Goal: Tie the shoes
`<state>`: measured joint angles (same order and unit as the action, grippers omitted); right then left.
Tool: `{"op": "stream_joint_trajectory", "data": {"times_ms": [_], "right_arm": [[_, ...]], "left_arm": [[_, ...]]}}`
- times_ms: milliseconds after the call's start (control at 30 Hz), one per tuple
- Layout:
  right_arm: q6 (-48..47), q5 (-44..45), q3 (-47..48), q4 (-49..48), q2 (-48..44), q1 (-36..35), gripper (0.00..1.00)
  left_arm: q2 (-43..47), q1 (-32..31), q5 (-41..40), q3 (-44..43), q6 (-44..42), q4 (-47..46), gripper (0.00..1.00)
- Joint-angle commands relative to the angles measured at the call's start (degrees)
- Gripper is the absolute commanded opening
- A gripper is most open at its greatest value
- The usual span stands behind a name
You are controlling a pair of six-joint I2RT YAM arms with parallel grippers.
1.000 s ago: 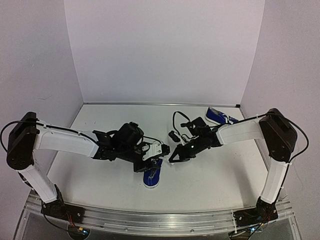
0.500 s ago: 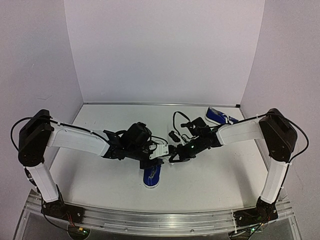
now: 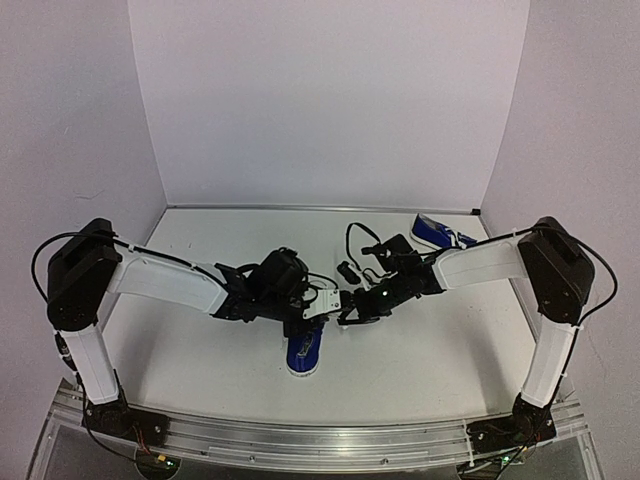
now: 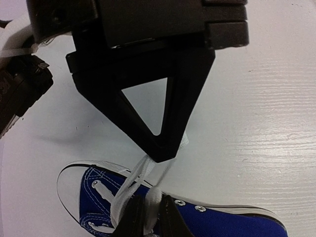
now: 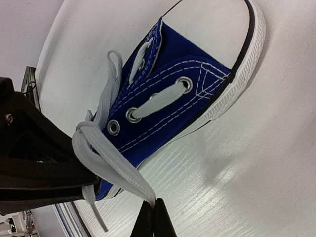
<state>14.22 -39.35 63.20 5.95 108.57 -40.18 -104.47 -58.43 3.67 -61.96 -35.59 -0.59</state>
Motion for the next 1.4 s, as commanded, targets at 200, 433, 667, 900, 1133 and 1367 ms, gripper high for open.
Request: {"op": "stream_joint_trajectory", "data": {"times_ms": [200,433,667,900,1133,1367], "right_arm": [[0.2,-0.49,0.61,-1.61,-0.87,-0.1,0.0],[0.46,-0.46,0.9,-2.0,-0.67,-0.06,0.0],[0.55,-0.56,1.23,-2.0,-0.32,-0.02,0.0],[0.26,-1.74,1.19,-2.03,-0.11,-0.08,0.0],[-0.55,-2.38,-0.97,-2.0,-1.69,-0.01,0.04],[-0.68,-2.76,-1.22,-2.08,-2.23,-0.1,0.07]], "left_arm": [[4.09,-0.54,6.65,-3.51,2.95,-1.96,0.0],[5.51,-1.17,12.44,-4.88,4.78,-1.87,0.0],[7.93,-1.86,17.83,-4.76,6.25,-2.96,0.0],[13.16,0.73,14.91,1.5,15.15,-4.59,0.35],[22.71,9.84,13.64,16.66,27.07,-5.3,0.5],[20.34,10.97,12.02,19.98,27.78,-1.76,0.49]]}}
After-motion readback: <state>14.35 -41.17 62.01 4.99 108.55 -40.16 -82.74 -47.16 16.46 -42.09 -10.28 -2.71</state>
